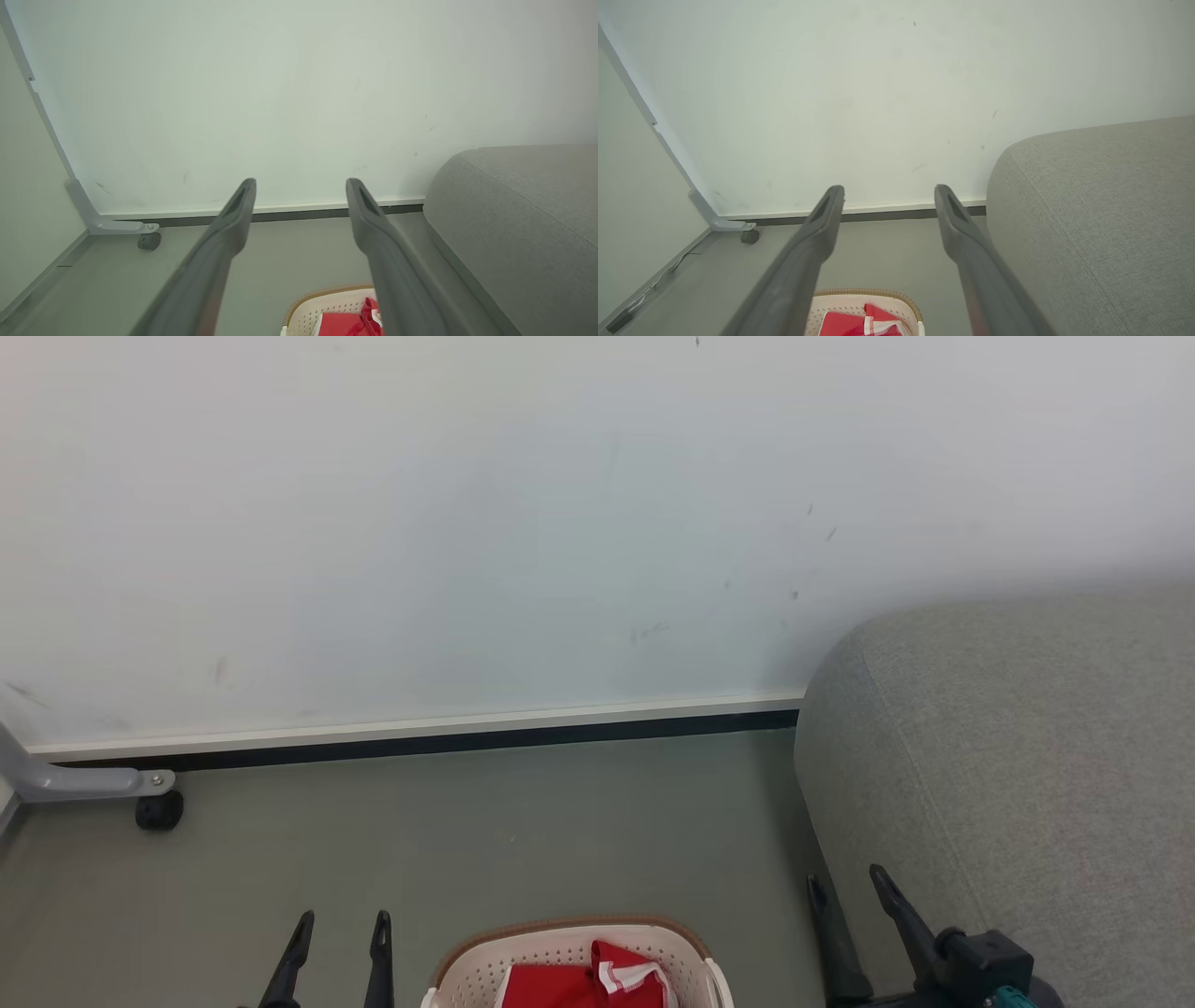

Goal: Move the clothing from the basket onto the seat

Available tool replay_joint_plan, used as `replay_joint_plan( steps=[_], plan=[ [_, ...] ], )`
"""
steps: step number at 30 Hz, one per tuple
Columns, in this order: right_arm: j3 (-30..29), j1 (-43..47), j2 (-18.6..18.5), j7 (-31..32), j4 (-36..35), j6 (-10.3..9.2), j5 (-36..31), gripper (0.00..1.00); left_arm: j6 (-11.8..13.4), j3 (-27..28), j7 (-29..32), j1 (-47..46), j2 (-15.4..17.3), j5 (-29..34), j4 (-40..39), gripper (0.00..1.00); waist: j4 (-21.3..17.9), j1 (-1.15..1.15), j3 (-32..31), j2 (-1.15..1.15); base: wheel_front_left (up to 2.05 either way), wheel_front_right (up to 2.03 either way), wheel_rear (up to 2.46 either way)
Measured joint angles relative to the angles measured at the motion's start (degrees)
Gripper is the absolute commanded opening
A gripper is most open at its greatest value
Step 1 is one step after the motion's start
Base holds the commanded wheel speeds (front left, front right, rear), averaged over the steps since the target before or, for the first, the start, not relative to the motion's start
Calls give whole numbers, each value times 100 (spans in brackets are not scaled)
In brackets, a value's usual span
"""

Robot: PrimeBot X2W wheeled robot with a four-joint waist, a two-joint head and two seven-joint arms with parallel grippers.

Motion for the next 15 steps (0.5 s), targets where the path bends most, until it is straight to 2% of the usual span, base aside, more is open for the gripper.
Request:
replay_joint_plan(
  steps=[4, 15],
  plan=[
    [97, 1, -18, -56, -4, -43, -297, 100, 49, -3, -55, 76, -1, 266, 5, 100, -6, 0, -21, 0, 0, 0, 0],
    [73, 5, -19, -57, 18, -42, -304, 100, 40, 51, -55, 81, -22, 259, 102, 100, -5, 0, -14, 0, 0, 0, 0]
  ],
)
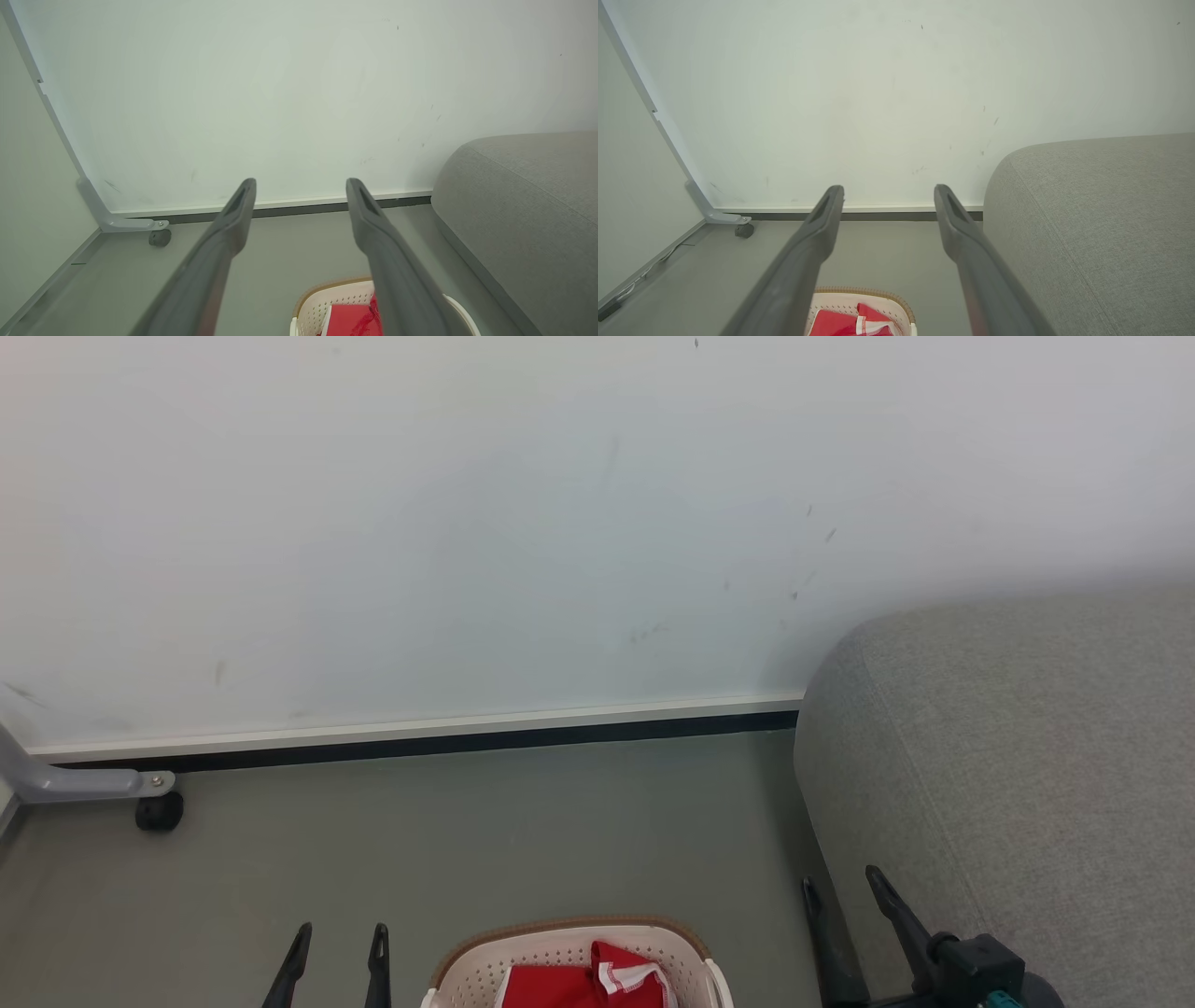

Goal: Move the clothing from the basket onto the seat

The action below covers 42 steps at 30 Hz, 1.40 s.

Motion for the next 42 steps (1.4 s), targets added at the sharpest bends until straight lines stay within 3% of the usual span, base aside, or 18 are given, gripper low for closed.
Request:
replay_joint_plan(
  steps=[24, 42],
  plan=[
    [-149, 89, 4, 0, -171, 8, -52, 100, -100, 83, 0, -5, -41, 3, -9, 100, 14, 1, 199, 0, 0, 0, 0],
    [-605, -289, -222, -1, -923, -52, -290, 100, -352, -476, 0, -837, -202, 242, 519, 100, -76, 1, 1422, 0, 0, 0, 0]
  ],
)
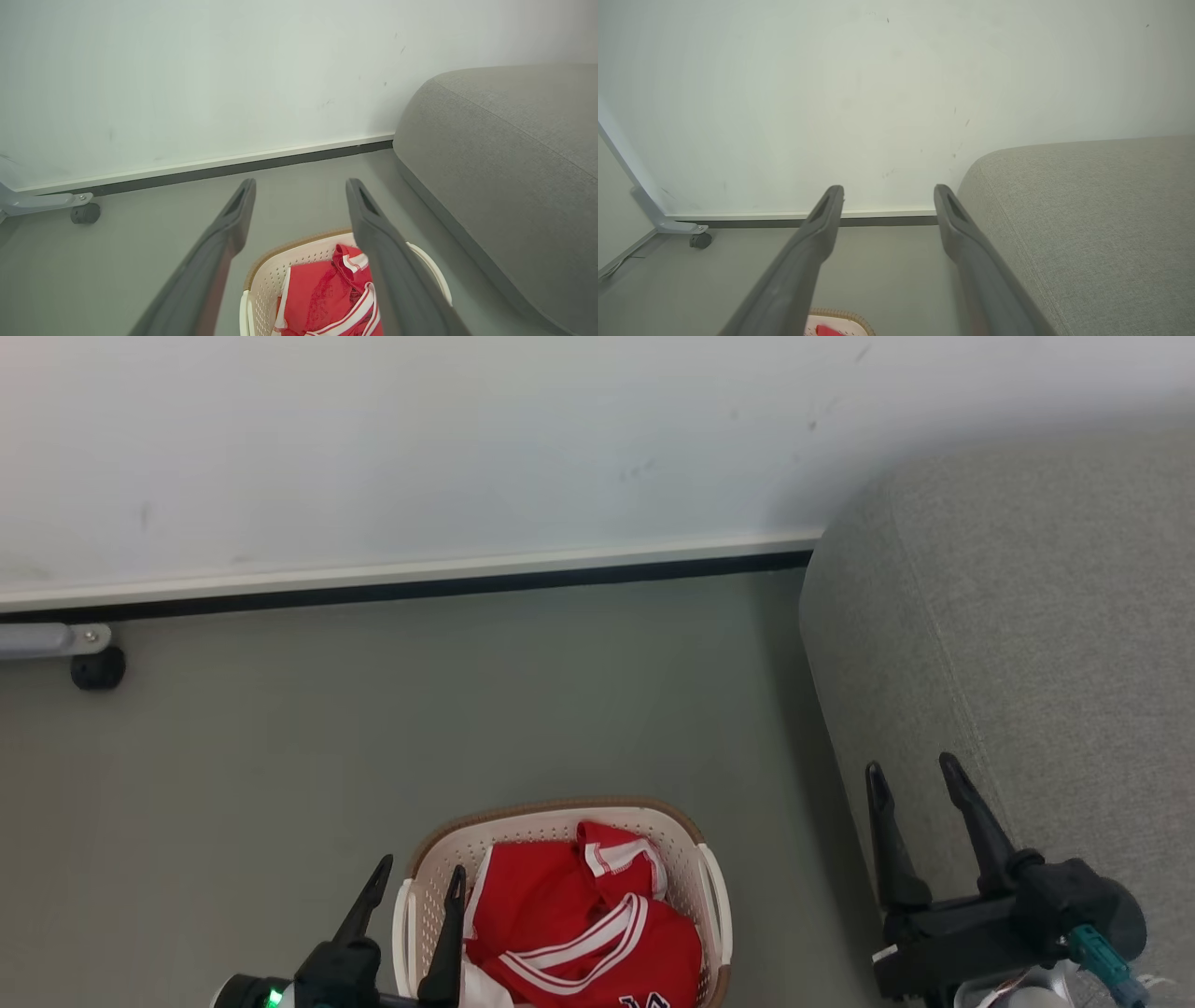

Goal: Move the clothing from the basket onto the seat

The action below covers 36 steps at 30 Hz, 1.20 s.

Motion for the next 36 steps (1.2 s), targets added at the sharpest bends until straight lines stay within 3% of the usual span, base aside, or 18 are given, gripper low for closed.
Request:
replay_joint_plan(
  steps=[36],
  plan=[
    [-654, -1891, -51, -43, -1533, -100, -346, 100, 5, -514, 272, -2635, -230, -20, 2216, 100, -713, 0, 2691, 1, 0, 0, 0]
  ],
)
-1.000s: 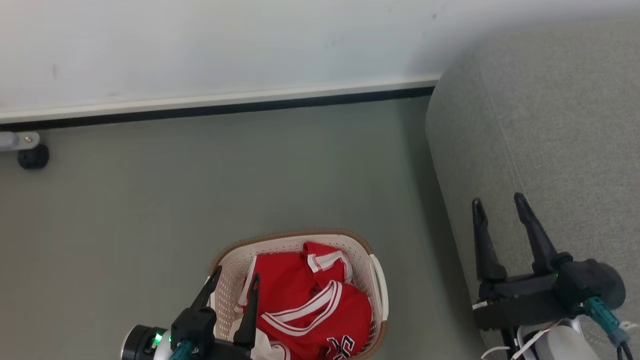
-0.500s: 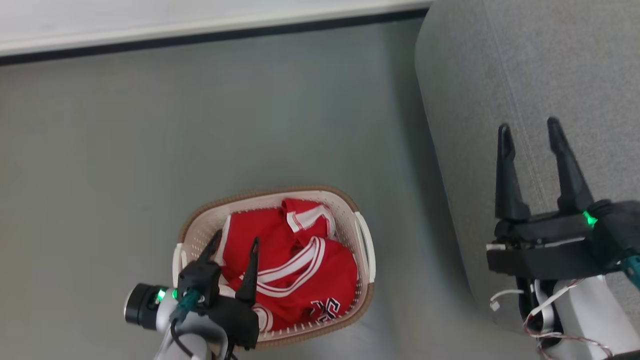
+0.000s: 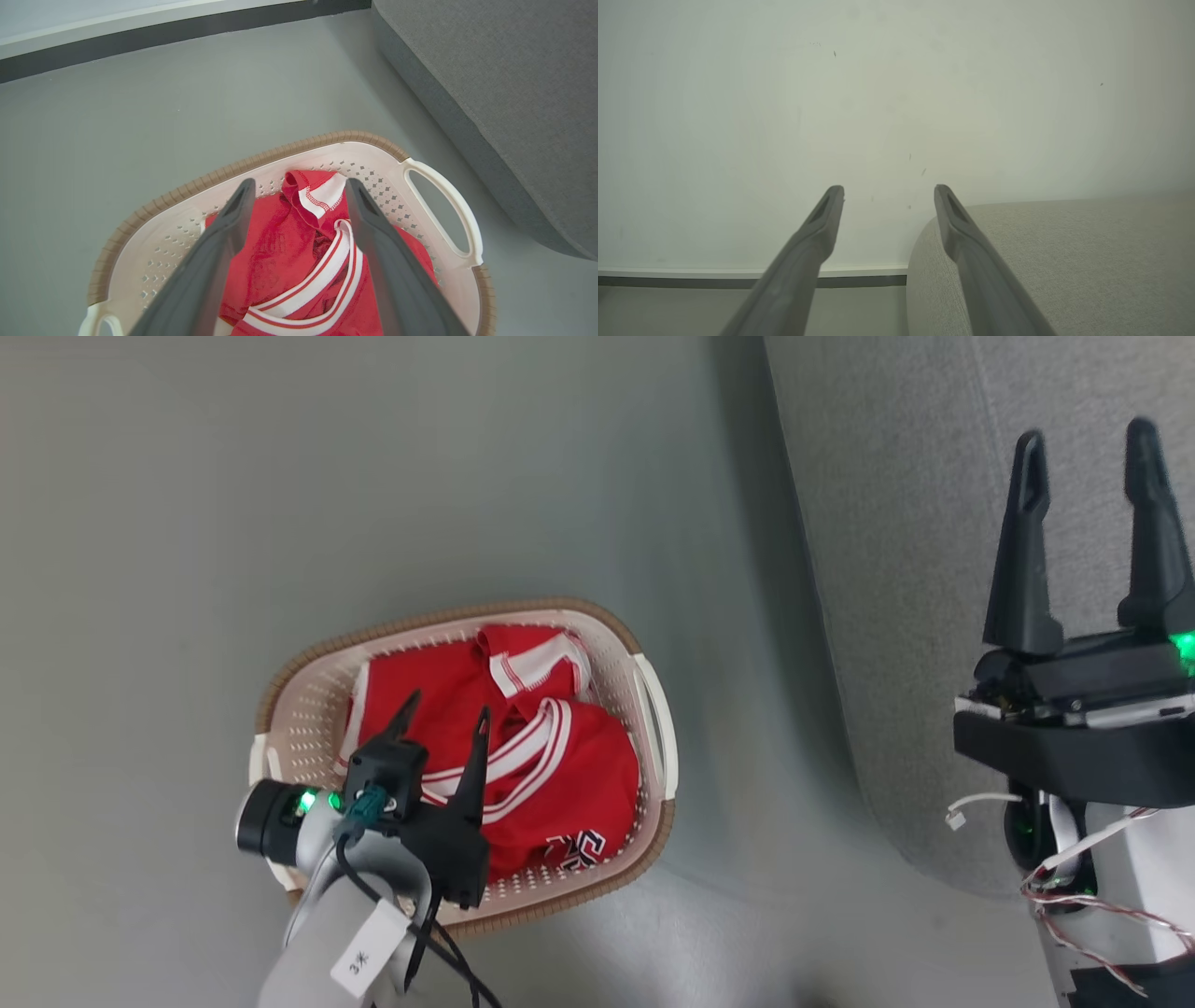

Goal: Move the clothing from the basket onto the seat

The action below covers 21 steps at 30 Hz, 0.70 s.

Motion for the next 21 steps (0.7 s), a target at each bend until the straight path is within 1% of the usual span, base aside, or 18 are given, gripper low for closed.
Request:
replay_joint_plan(
  steps=[7, 10, 15, 18, 21],
  plan=[
    [-89, -286, 8, -1, -318, -1, -54, 100, -4, -22, 48, -576, -2, -11, 260, 100, -105, 0, 533, 0, 0, 0, 0],
    [-168, -434, 4, -1, -434, -8, -55, 100, -54, -130, 91, -821, -4, -8, 377, 100, -138, 0, 763, 0, 0, 0, 0],
    [-341, -710, 1, -3, -610, -25, -56, 100, -54, -304, 98, -1173, -8, -44, 482, 100, -176, 0, 1146, 0, 0, 0, 0],
    [-494, -1002, 0, -5, -708, -33, -56, 100, -56, -386, 140, -1505, -8, -60, 619, 100, -196, 0, 1528, 0, 0, 0, 0],
    [-571, -1122, -5, -5, -758, -52, -56, 100, -56, -413, 140, -1702, -9, -65, 705, 100, -202, 0, 1756, 0, 0, 0, 0]
  ],
)
